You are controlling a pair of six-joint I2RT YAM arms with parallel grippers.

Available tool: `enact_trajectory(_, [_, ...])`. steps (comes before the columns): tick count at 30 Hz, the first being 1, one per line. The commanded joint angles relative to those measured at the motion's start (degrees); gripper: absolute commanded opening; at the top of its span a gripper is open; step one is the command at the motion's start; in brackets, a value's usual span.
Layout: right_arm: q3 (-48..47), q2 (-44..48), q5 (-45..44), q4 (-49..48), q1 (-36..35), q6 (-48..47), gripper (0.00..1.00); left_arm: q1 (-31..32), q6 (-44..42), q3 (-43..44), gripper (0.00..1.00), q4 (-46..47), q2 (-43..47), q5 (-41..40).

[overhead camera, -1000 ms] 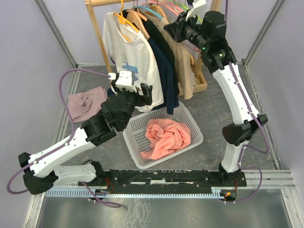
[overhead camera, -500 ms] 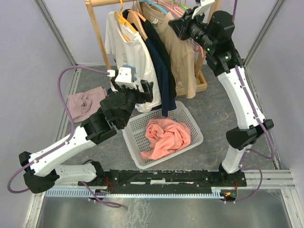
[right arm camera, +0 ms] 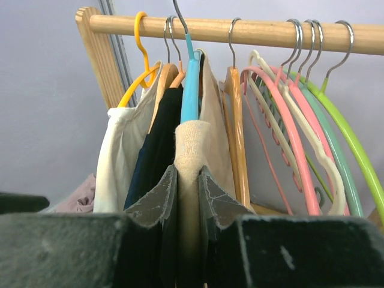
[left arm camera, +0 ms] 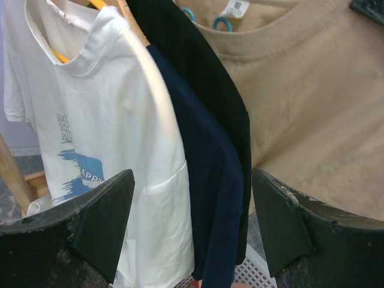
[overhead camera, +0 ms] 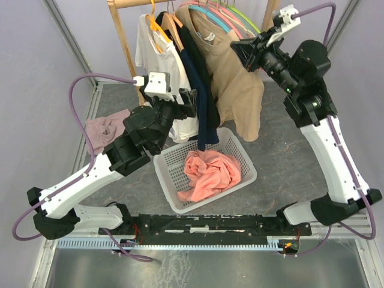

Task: Remove the t-shirt from the hanger
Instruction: Pick up the hanger from the clothesline.

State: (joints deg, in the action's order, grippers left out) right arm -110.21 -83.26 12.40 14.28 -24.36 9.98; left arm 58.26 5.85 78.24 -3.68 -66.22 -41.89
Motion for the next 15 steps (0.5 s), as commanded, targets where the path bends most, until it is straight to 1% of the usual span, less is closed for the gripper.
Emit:
enact_trajectory(1, [5.27,9.11,-1.54,-10.85,0.13,-1.79,0.01,-0.10,-3.49,4.08,0.86,3.71,-1.46,-0.03])
enact_trajectory(8, [14.33,20.27,-4.17,-11.05,0.17,-3.29,0.01,-0.11,-6.33,10.38,0.86,6.01,-4.71,0.91])
enact_trajectory(15, [19.19,29.45,-4.45,-8.48,0.12,-3.68,0.01,-0.13,-10.23,19.79,0.85,7.07,-11.56,2.85])
